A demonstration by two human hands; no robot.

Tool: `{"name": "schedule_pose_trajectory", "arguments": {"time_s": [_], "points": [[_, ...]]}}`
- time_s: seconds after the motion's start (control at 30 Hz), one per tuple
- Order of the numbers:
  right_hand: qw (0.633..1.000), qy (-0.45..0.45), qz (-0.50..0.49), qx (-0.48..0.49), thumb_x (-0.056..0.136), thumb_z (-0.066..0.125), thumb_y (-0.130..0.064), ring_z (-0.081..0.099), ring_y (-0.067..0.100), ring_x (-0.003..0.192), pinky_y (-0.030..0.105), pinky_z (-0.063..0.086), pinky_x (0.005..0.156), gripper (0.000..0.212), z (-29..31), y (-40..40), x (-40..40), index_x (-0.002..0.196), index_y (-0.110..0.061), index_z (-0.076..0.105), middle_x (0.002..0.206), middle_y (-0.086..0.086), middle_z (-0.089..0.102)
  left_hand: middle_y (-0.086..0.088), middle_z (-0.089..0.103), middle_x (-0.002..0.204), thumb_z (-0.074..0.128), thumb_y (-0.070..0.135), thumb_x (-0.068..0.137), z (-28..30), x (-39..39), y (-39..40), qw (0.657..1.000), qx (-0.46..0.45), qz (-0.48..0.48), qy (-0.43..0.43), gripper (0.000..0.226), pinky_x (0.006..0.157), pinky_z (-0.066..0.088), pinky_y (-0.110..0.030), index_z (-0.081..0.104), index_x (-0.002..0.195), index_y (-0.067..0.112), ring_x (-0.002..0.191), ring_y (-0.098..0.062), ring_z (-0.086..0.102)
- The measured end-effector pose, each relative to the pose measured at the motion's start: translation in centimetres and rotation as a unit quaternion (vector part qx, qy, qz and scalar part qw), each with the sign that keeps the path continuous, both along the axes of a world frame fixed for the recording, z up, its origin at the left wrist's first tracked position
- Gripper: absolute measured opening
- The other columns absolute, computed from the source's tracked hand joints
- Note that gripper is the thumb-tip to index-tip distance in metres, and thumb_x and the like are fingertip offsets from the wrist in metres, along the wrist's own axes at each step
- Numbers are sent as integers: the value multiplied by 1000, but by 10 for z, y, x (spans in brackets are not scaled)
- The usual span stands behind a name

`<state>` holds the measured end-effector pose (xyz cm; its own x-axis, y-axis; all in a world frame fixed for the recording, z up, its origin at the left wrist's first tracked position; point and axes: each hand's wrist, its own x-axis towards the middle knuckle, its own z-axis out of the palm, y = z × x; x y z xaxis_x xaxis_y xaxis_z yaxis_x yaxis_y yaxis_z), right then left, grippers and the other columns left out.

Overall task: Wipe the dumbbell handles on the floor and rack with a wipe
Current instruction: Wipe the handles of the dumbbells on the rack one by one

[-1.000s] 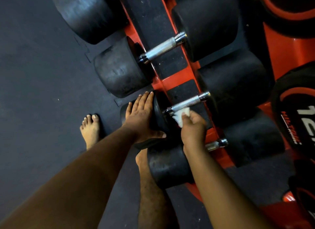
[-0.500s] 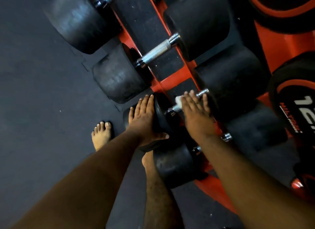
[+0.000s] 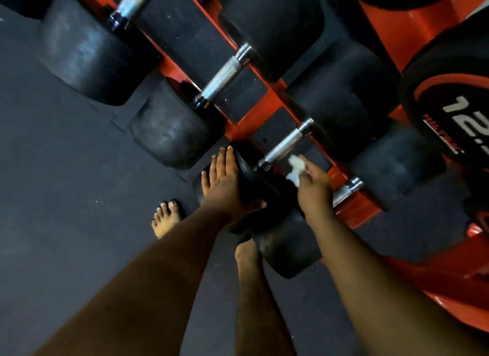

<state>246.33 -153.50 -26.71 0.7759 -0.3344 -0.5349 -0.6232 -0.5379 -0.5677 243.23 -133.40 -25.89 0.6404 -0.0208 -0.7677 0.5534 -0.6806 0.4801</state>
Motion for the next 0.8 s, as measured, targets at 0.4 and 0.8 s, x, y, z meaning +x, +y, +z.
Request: {"name": "schedule_pose_trajectory", "arguments": {"time_s": [0.4, 0.8], "points": [[910, 60, -336, 234, 88, 41, 8, 44, 10, 53, 26, 36, 60, 33, -11, 43, 51, 70, -20, 42, 56, -3, 44, 3, -16, 169, 90, 58, 61, 0, -1, 0, 1000, -14, 2, -3, 149, 126, -5, -47, -17, 160, 22, 155, -18, -15], [883, 10, -293, 365, 83, 73, -41, 66, 16, 94, 37, 51, 98, 29, -32, 35, 69, 100, -18, 67, 96, 2, 68, 5, -17, 169, 88, 61, 59, -4, -3, -2, 1000, 0, 0, -13, 151, 126, -3, -47, -18, 159, 23, 155, -16, -15]]}}
